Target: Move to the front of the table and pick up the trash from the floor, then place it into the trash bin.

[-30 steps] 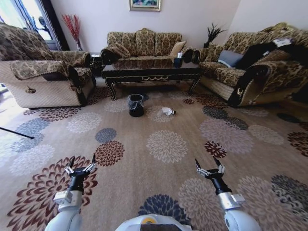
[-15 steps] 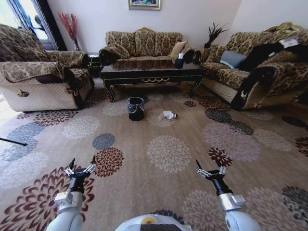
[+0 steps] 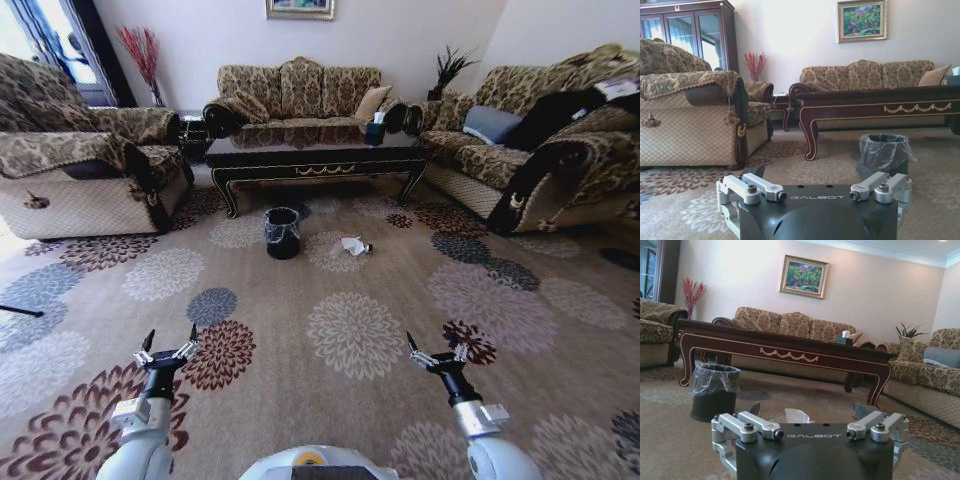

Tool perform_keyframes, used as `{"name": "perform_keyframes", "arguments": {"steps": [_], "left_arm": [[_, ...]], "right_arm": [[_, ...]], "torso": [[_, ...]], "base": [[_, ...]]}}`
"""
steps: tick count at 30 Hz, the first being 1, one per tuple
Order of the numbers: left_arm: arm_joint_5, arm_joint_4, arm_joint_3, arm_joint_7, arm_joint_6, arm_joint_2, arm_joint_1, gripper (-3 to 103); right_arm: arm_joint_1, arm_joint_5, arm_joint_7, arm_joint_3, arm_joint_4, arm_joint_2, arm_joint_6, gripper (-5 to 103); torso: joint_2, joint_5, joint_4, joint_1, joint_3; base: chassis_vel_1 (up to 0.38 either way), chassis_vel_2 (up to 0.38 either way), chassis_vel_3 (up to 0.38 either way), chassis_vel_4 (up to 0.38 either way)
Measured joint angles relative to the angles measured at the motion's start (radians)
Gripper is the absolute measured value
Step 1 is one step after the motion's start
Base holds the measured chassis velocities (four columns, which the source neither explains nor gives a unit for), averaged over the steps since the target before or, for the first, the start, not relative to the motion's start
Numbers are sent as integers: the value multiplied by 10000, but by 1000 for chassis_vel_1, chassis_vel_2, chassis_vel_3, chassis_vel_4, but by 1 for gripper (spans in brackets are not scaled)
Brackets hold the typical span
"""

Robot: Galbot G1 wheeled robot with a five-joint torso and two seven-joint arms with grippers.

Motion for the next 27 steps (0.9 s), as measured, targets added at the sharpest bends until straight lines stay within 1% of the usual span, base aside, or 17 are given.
{"name": "perform_keyframes", "arguments": {"steps": [7, 13, 18, 27], "left_arm": [[-10, 21, 14, -3, 8, -38, 2, 100], [15, 41, 30, -3, 9, -88, 7, 100], [-87, 12, 11, -4, 12, -148, 60, 100], [-87, -41, 9, -3, 10, -179, 108, 100]], "right_arm": [[-10, 21, -43, -5, -7, -8, 0, 100], [-44, 30, -118, -11, -13, -26, 2, 100], [-49, 26, -165, -26, -8, -27, 10, 100], [-94, 23, -220, -16, -11, -34, 80, 100]], "torso": [[0, 1, 3, 0, 4], [-1, -1, -3, 0, 6], [0, 1, 4, 0, 5], [1, 0, -1, 0, 7]], "base": [[-142, 155, 146, -145], [-151, 138, 162, -168], [-145, 174, 187, -124], [-185, 165, 162, -186]]}}
